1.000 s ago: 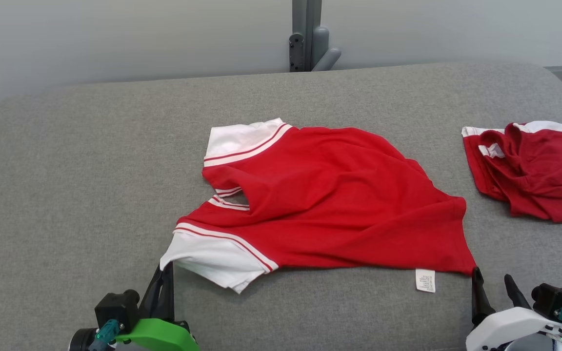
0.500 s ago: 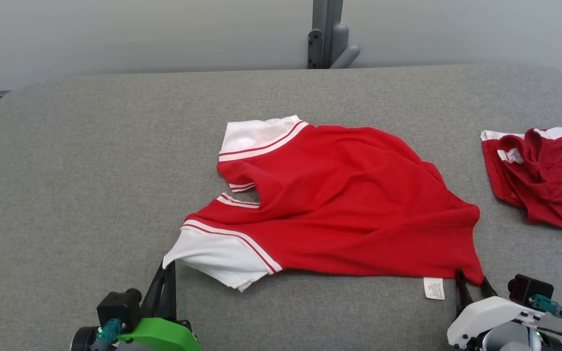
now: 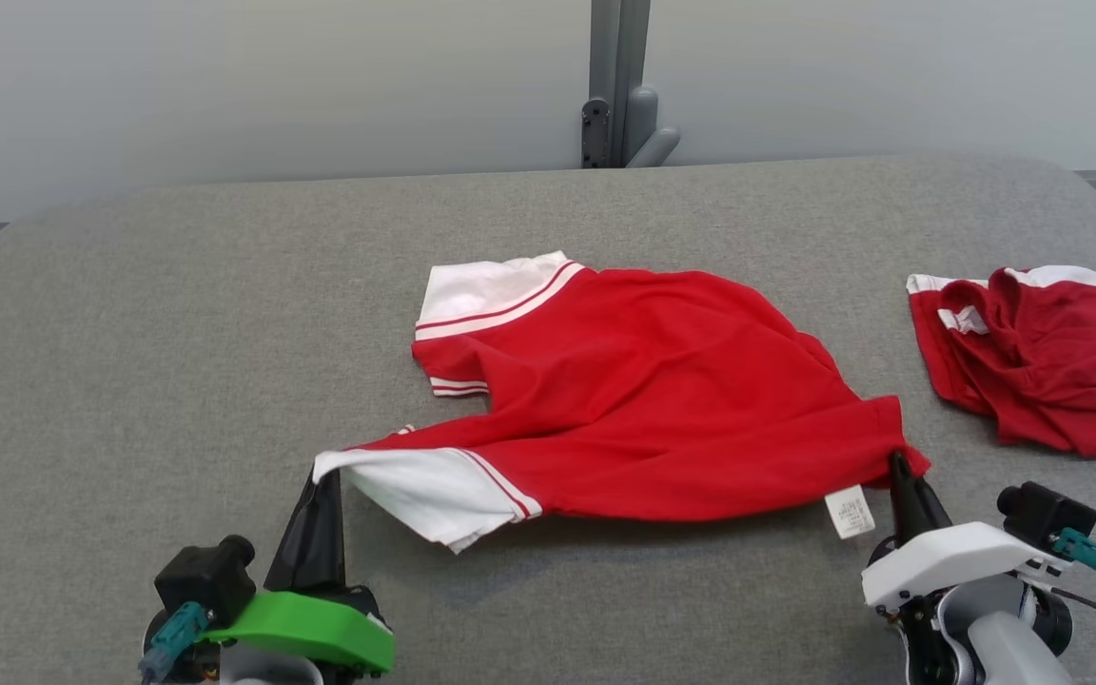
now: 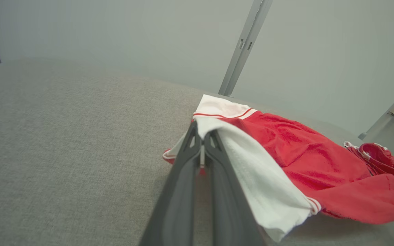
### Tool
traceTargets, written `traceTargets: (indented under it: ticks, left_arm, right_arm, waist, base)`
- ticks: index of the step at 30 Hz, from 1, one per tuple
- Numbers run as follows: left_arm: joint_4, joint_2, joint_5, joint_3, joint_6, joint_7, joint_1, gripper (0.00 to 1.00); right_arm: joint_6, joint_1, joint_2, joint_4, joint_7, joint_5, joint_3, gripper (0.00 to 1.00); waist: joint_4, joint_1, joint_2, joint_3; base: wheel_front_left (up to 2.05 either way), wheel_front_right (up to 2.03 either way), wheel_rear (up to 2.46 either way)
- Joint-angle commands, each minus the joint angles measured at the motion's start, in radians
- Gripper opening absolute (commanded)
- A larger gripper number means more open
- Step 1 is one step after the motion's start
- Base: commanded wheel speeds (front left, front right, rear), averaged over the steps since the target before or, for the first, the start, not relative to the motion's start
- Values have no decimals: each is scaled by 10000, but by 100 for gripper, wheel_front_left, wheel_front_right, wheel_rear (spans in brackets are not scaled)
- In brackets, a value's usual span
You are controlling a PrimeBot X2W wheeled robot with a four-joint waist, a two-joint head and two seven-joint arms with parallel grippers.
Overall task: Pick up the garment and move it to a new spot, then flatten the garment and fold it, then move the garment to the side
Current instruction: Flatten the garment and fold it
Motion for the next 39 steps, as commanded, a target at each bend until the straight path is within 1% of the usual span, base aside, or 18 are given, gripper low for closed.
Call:
traceTargets:
  ticks: [1,7,12,17,18,22,28,33,36,38,39]
  left_arm:
    - [-280,-1,-115,-100,-65,-34,-231,0]
    - [-1404,-1,-568,-420,-96,-32,-523,0]
    - [-2649,-1,-1519,-497,-26,-32,-653,0]
    - [-4126,-3,-2543,-487,51,15,-792,0]
    - [-4126,-3,-2543,-487,51,15,-792,0]
    - [-5455,-3,-3038,-391,160,262,-963,0]
    - [-7256,247,-3084,-269,344,821,-1492,0]
    - [-8080,482,-2926,-402,491,1378,-1977,0]
    - [-7898,610,-2833,-432,553,1658,-2294,0]
    - [-7546,603,-2931,-432,545,1790,-2567,0]
    - [-7285,730,-2830,-427,497,1841,-2763,0]
  right_arm:
    - [-1,152,-168,-486,-68,232,81,0]
    - [-1,457,-657,-2534,8,654,269,0]
    - [-1,826,-852,-4428,406,896,165,0]
    - [1,1267,-831,-6510,1033,1183,-45,0]
    - [1,1267,-831,-6510,1033,1183,-45,0]
    - [1,1620,-773,-8099,1616,1269,-330,0]
    - [1,2007,-605,-10033,2451,1132,-831,0]
    - [1,2210,-387,-10959,2998,1001,-1200,0]
    - [1,2180,-269,-10847,3301,855,-1400,0]
    - [1,1924,-216,-10596,3481,763,-1348,0]
    - [1,1750,-209,-10393,3575,779,-1295,0]
  waist:
    - [-224,0,0,-237]
    - [-557,0,0,-511]
    - [-798,0,0,-683]
    - [-1004,0,0,-811]
    - [-1004,0,0,-811]
    - [-1112,0,0,-868]
    - [-1184,0,0,-866]
    - [-1142,0,0,-700]
    - [-1077,0,0,-483]
    - [-1022,0,0,-283]
    - [-1000,0,0,-170]
  base:
    - [0,0,0]
    - [0,0,0]
    - [0,0,0]
    - [0,0,0]
    - [0,0,0]
    - [0,0,0]
    - [0,0,0]
    - [0,0,0]
    - [0,0,0]
    - [0,0,0]
    - [0,0,0]
